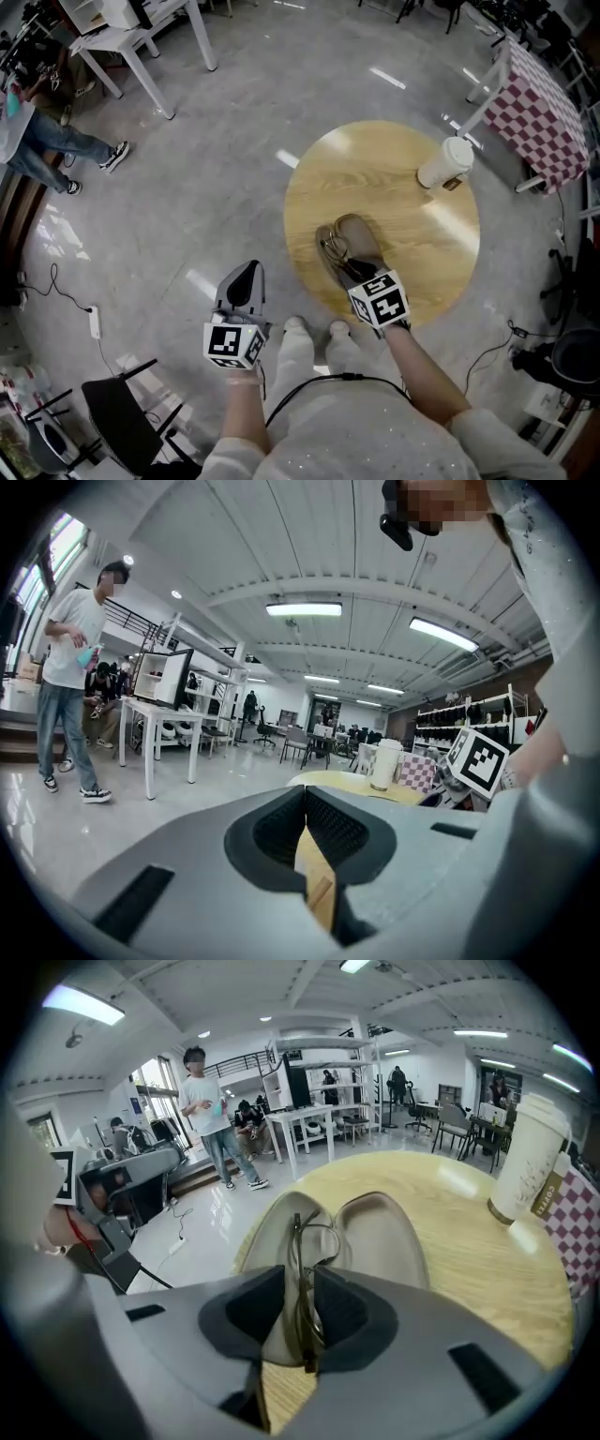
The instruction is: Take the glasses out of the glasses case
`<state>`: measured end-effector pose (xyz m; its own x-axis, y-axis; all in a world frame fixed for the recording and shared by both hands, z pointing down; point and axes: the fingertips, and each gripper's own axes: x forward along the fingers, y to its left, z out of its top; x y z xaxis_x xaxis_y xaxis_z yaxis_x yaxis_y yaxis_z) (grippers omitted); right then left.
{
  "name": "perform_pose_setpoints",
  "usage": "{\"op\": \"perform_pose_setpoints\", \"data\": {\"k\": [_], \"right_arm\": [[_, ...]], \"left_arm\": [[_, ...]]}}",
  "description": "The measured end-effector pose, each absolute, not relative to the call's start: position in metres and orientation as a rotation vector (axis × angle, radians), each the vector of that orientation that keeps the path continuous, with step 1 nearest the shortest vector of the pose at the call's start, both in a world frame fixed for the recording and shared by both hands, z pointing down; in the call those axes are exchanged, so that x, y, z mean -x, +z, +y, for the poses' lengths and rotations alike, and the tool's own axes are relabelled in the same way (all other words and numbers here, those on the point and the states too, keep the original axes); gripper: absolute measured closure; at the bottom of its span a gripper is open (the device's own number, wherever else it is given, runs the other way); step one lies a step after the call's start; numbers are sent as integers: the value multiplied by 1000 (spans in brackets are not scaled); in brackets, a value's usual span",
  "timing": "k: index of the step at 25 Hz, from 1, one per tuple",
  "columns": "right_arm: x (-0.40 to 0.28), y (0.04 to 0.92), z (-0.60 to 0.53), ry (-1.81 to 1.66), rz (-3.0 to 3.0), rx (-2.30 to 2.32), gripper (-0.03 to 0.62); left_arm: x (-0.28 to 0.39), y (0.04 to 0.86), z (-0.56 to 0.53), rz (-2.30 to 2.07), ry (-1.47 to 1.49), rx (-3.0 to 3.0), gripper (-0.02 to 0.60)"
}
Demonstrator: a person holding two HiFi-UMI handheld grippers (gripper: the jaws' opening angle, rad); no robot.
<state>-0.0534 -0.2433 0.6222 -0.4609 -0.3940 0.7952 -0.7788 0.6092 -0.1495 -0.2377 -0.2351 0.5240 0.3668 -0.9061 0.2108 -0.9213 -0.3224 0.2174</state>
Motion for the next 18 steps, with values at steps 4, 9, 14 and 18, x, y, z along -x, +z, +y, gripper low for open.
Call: {"op": "perform_pose_setpoints", "data": {"k": [4, 9, 14, 18], "right_arm": [[56, 627, -244, 618, -2045, -904, 503], [58, 635, -245, 582, -1997, -859, 535], [59, 636, -244, 586, -1997, -850, 574], [56, 631, -247, 668, -2041, -896, 576]], "left_arm": [[243, 527, -237, -1588, 65, -2326, 577], [244, 530, -239, -1570, 64, -2327, 577], [246, 530, -237, -1576, 67, -2321, 577], [249, 529, -236, -1589, 60, -2311, 577]]}}
